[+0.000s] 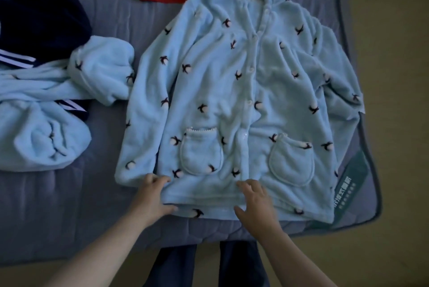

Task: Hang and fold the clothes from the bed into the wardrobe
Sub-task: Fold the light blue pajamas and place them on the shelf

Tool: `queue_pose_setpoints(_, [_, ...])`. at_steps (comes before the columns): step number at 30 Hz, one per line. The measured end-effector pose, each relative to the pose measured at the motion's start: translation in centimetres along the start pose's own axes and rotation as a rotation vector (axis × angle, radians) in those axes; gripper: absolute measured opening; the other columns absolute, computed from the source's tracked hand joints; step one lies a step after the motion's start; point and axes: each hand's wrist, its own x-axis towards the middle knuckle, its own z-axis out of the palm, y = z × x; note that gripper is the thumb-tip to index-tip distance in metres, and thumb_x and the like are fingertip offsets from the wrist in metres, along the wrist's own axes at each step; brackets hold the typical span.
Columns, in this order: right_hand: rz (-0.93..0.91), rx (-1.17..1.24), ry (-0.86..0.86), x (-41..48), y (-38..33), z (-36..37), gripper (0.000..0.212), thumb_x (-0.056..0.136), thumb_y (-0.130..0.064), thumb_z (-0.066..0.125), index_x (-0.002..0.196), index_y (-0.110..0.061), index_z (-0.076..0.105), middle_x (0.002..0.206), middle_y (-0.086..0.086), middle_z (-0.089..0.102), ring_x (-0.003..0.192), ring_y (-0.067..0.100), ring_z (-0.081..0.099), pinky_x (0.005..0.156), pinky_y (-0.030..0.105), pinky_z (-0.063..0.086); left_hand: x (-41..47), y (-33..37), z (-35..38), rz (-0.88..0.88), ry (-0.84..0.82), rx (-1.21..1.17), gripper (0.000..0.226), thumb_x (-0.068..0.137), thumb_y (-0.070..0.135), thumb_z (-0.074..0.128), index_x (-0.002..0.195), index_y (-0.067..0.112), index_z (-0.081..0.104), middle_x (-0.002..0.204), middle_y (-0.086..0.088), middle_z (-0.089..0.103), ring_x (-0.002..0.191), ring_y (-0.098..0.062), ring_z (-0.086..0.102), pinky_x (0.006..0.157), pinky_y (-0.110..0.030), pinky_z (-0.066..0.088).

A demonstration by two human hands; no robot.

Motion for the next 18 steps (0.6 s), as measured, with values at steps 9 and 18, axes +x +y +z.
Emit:
queue_pose_setpoints(9, [-0.060, -0.192, 0.041, 2.7, -1.6, 2.2, 0.036, 0.088, -0.023, 0.054, 0.124, -0.021, 0.054, 0.128, 0.000, 0.040, 0.113, 0.021, 0.042, 0.082, 0.029, 0.048, -0.1, -2.4, 0.5, 0.084, 0.255, -0.013, 0.028, 0.065, -0.008, 0.065, 0.077, 0.016, 0.058, 0.093, 0.003, 0.038, 0.073, -0.017, 0.048, 0.060, -0.022, 0.034])
queue_pose_setpoints(18, [-0.138, -0.198, -0.122, 0.7, -2.1, 3.9, 0.020, 0.087, -0.019, 0.049, 0.100, -0.016, 0.064, 0.117, -0.001, 0.051, 0.104, 0.017, 0.050, 0.079, 0.028, 0.045, -3.1, -4.2, 0.1, 0.084, 0.261, 0.123, 0.008, 0.084, 0.003, 0.057, 0.087, 0.010, 0.059, 0.085, 0.001, 0.050, 0.071, -0.011, 0.046, 0.063, -0.025, 0.042])
